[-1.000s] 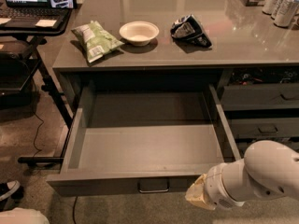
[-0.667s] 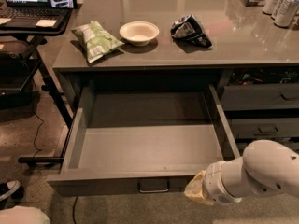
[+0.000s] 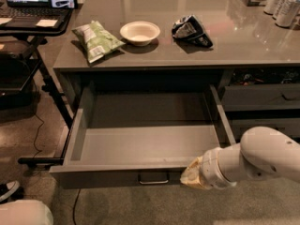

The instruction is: Close top drawer

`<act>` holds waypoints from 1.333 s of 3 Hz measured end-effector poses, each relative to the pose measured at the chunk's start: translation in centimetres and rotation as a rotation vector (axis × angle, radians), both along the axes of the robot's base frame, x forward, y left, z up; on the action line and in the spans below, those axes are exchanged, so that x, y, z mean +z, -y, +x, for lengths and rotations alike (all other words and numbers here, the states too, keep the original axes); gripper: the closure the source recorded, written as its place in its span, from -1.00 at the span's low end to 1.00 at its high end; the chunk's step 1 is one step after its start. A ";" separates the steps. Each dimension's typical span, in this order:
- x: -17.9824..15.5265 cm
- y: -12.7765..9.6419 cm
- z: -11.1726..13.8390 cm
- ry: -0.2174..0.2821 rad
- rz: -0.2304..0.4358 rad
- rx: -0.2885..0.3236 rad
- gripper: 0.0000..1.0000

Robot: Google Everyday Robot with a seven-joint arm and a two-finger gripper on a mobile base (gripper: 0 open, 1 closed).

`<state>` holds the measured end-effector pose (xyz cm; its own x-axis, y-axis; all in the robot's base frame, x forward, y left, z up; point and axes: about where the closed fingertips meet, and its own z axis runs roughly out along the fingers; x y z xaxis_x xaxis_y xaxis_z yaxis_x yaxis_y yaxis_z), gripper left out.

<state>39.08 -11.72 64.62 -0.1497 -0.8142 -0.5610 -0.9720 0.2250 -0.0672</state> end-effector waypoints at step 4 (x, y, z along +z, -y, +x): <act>0.3 -0.4 10.6 0.129 0.023 0.122 -1.00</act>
Offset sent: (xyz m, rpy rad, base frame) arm 0.0969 0.0086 0.0099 0.0622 -0.1471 0.1429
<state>49.70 -11.27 64.96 0.0240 -0.8088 -0.5875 -0.9760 0.1084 -0.1890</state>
